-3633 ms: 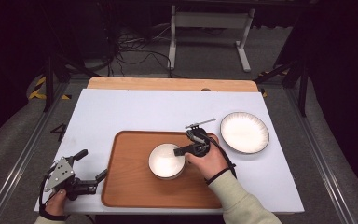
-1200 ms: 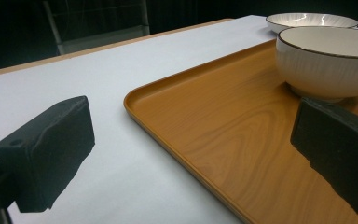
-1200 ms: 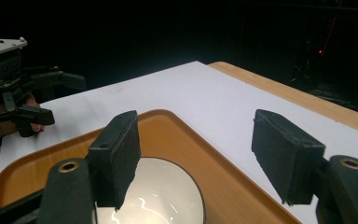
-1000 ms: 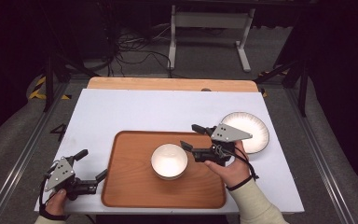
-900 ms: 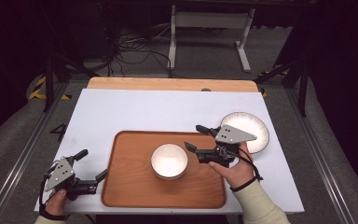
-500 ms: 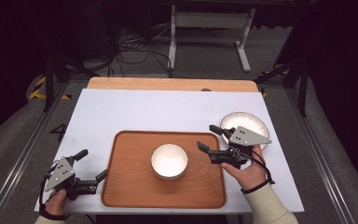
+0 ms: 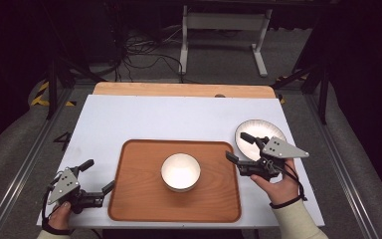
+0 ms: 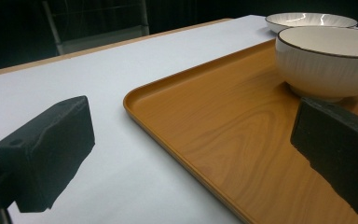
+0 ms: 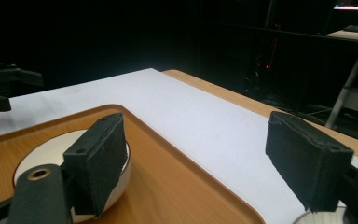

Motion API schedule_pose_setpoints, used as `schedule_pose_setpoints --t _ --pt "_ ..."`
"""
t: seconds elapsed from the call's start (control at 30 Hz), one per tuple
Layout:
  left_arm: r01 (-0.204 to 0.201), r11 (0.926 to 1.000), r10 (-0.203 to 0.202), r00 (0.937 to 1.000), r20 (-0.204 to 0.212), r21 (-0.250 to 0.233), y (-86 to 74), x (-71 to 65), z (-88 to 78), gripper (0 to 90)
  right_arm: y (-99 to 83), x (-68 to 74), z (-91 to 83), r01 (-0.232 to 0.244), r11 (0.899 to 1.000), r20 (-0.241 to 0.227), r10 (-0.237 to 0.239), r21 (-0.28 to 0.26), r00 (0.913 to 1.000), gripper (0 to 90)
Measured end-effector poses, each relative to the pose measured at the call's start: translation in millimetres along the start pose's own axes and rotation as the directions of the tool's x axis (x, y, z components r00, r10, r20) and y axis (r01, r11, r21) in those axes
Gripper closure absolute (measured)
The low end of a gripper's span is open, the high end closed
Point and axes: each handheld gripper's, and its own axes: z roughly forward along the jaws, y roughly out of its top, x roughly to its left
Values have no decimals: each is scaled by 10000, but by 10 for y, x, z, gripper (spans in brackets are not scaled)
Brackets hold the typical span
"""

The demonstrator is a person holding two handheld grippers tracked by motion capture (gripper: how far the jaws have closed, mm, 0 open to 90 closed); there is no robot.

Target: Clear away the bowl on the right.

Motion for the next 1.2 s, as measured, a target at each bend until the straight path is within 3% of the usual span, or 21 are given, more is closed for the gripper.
schedule_pose_setpoints --t 0.3,0.53,0.87,1.13,1.2 --pt "48 10000 -48 10000 -6 12 0 -1 1 2 -112 -126 -145 -59 9999 457 54 108 9989 203" --pt "40 10000 -40 10000 -7 19 1 -1 1 2 -285 -198 -222 -122 9996 659 138 -254 9977 196" --pt "7 10000 -7 10000 -31 30 1 -2 2 2 -490 -213 -291 -269 9982 932 319 -541 9951 182" --pt "17 10000 -17 10000 -35 25 1 -4 2 2 -676 -186 -255 -235 9987 1039 280 -442 9942 182" --pt "10 10000 -10 10000 -37 34 1 -5 1 2 -715 -172 -242 -274 9988 1246 324 -410 9917 182"
